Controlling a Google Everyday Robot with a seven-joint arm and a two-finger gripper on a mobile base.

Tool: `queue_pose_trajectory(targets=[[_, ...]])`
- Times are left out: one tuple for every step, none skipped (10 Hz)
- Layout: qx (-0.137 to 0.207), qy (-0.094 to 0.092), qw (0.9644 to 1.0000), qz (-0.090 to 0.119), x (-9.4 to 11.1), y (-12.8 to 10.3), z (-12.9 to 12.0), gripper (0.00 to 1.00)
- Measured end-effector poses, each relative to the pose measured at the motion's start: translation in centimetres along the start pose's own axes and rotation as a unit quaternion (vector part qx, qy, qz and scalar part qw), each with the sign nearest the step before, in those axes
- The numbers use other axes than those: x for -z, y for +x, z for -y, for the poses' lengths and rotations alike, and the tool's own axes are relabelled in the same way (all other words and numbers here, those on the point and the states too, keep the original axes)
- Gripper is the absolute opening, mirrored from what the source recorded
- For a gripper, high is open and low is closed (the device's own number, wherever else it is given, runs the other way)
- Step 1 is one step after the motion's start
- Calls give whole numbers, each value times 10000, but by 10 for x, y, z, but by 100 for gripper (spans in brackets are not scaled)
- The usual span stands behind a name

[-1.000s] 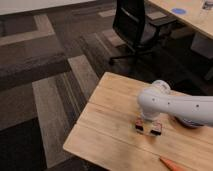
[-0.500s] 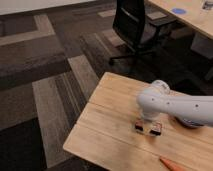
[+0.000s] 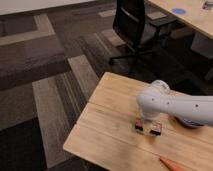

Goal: Place the eraser on the white sponge

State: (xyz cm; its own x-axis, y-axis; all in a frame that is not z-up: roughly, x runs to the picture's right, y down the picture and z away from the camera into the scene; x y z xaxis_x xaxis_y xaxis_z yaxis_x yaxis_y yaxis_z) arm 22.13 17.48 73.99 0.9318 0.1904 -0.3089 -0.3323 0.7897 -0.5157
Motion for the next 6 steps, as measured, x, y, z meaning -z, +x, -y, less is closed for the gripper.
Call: queue_pose_trajectory(targets=[[0,0,10000,0,0,0,0,78],[0,0,10000,0,0,0,0,80],[-1,0,10000,0,0,0,0,80],[-1,0,10000,0,0,0,0,80],[-1,0,10000,0,0,0,0,80],[-2,0,10000,0,0,0,0,80]])
